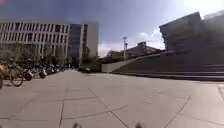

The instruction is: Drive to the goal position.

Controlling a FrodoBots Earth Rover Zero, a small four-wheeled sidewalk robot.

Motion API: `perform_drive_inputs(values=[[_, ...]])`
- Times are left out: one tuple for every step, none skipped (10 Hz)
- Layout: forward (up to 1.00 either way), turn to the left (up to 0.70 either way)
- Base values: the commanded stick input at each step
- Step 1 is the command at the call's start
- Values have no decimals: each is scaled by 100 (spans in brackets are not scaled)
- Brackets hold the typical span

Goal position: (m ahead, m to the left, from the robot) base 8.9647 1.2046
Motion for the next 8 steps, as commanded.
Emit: perform_drive_inputs(values=[[34, -58], [38, -24], [65, -2], [70, 14], [70, 14], [70, 14], [70, 14], [70, 17]])
